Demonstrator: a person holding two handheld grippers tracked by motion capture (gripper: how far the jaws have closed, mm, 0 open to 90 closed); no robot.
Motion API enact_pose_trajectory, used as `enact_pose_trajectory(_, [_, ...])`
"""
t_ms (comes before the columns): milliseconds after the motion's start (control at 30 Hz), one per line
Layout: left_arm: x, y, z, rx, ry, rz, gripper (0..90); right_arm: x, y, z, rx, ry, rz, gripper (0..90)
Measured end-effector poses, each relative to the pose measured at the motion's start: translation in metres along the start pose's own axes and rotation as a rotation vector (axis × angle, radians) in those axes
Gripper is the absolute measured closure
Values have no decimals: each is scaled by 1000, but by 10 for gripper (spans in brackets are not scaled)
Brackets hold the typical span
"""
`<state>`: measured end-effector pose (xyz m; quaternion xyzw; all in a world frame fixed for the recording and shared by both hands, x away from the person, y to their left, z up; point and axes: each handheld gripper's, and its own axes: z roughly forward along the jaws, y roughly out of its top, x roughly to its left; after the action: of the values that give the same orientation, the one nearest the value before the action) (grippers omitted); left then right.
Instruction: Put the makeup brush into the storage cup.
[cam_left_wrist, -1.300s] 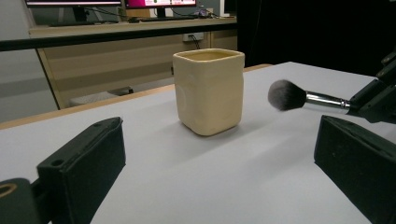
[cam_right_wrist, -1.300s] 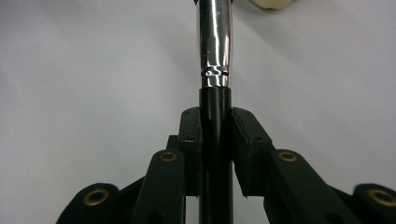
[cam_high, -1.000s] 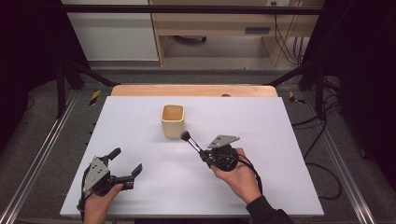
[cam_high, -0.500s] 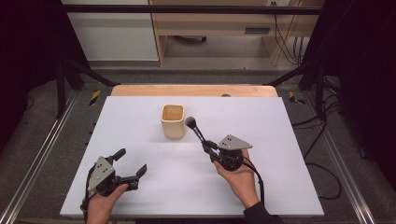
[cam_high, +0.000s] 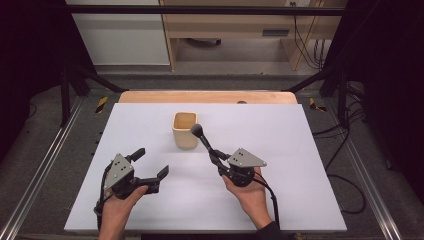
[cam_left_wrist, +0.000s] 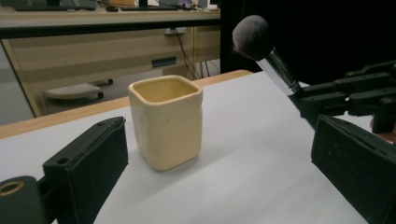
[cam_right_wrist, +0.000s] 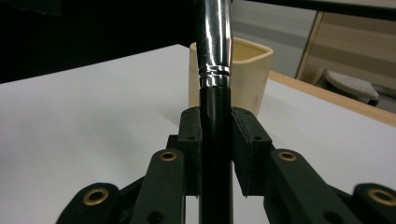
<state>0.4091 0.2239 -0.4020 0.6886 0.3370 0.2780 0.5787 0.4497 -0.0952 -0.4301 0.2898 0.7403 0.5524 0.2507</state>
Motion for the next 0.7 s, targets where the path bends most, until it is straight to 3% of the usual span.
enact_pose_trajectory(233, [-8, 12, 10, -28, -34, -36, 31, 3, 9, 1, -45, -1, 3, 745])
enact_pose_trajectory(500, [-11, 13, 21, -21, -61, -96, 33, 15, 18, 13, -42, 16, -30, 745])
enact_pose_trajectory(600, [-9, 14, 25, -26, -62, -155, 33, 22, 19, 18, -42, 23, -40, 745])
enact_pose_trajectory(700, [-7, 15, 29, -20, -69, -182, 29, 29, 19, 23, -45, 35, -48, 745])
